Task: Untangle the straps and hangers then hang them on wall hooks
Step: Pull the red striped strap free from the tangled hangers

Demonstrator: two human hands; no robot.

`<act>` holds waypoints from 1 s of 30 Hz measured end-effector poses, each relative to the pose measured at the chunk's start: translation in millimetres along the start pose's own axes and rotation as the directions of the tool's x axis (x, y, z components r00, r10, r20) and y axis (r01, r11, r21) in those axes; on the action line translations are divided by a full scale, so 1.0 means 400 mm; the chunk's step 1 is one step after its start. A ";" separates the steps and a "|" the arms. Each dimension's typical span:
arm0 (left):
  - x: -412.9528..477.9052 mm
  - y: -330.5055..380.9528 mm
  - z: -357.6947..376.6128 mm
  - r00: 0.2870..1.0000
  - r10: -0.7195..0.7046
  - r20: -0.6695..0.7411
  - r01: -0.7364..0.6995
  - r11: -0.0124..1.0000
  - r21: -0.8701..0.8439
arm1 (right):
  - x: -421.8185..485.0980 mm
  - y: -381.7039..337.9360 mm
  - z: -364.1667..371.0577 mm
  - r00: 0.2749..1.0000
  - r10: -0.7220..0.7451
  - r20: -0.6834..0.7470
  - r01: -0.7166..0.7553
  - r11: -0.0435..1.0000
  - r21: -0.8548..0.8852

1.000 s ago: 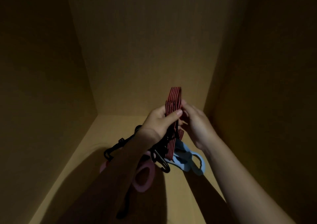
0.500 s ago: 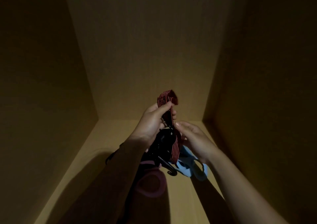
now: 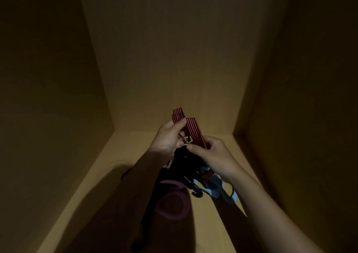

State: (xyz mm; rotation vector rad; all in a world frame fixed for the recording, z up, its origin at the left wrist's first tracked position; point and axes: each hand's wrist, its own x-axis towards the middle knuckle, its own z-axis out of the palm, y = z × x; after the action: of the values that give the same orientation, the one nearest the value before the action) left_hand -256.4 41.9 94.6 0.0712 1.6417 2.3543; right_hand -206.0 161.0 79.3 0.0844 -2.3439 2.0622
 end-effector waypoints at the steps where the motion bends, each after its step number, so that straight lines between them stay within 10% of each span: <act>1: 0.005 -0.006 0.005 1.000 -0.011 -0.015 0.011 0.999 -0.046 | 0.000 0.003 0.010 1.000 -0.010 0.019 0.009 1.000 0.008; 12: -0.014 -0.080 -0.037 0.963 0.059 0.262 -0.176 0.876 0.450 | 0.029 -0.012 -0.016 0.991 -0.045 -0.127 0.038 0.998 -0.058; 17: -0.010 -0.060 -0.064 0.986 0.169 0.001 -0.150 0.875 0.461 | 0.019 -0.022 -0.041 0.991 -0.022 -0.135 -0.002 0.984 -0.175; 23: -0.031 -0.037 -0.064 0.983 0.166 0.083 -0.159 0.527 0.835 | 0.025 -0.070 -0.041 0.981 -0.030 -0.191 0.009 0.994 -0.109; 30: -0.050 -0.102 0.039 0.936 0.012 0.353 -0.290 0.596 0.749 | 0.045 -0.134 -0.010 0.963 0.105 -0.250 -0.003 0.926 0.378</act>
State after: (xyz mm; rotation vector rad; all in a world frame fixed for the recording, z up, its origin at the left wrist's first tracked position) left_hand -226.2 64.3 64.7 0.7500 2.4254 1.3737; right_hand -221.1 157.8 133.7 -0.2418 -1.7981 2.3502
